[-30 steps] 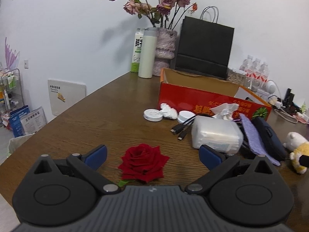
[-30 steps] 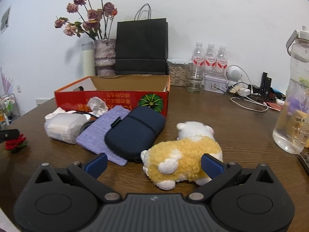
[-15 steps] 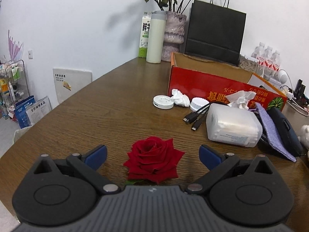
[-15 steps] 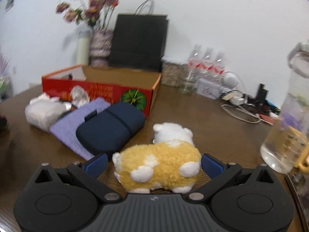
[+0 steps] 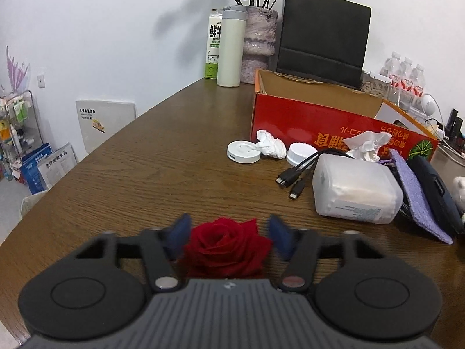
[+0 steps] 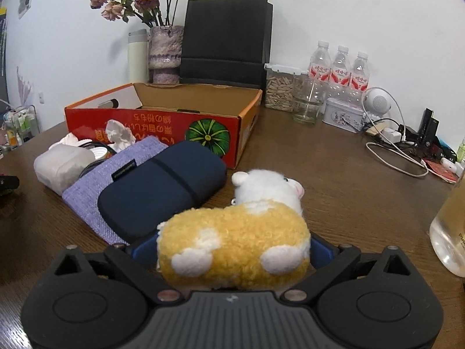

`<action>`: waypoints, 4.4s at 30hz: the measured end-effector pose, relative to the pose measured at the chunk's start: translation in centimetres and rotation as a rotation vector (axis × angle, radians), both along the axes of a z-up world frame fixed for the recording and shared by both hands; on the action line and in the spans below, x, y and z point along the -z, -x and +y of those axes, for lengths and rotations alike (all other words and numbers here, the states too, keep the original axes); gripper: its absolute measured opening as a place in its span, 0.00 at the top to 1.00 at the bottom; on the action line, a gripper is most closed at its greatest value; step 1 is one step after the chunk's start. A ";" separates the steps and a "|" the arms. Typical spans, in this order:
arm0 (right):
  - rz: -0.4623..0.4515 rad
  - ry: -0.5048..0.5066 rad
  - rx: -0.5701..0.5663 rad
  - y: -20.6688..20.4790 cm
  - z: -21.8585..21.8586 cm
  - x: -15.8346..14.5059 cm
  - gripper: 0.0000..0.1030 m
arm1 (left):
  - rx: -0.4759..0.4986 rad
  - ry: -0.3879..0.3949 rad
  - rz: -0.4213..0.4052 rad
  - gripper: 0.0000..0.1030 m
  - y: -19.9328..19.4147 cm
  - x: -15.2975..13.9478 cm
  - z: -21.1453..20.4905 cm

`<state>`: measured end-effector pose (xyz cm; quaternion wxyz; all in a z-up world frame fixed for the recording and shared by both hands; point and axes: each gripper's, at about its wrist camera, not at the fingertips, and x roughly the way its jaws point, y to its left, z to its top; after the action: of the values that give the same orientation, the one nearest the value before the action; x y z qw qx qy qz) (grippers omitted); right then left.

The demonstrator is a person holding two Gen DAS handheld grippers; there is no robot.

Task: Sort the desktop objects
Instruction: 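Grasp the red rose with the left tool while the right grasps the plush sheep, then drop the rose into the cardboard box while the right drops the sheep in, then grasp the white round lid with the left tool while the right grasps the navy case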

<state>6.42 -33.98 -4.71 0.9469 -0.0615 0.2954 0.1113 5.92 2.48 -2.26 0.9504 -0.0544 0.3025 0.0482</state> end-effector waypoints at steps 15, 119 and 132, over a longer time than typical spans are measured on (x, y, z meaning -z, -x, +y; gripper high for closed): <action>-0.163 -0.055 -0.021 -0.2 1.3 -4.6 0.04 | 0.119 -0.003 -0.149 0.65 -0.9 -3.8 -0.5; 0.126 -0.185 0.150 -7.4 6.0 0.8 0.00 | 0.131 0.088 -0.157 0.00 -7.5 -1.6 0.6; 0.071 -0.248 0.120 -5.7 4.5 0.3 0.36 | 0.097 0.024 -0.081 0.00 -8.6 -0.8 1.3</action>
<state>12.10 -29.52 -5.02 0.9412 0.0779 0.3157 0.0922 14.49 3.81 -1.50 0.9623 -0.0531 0.2668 -0.0039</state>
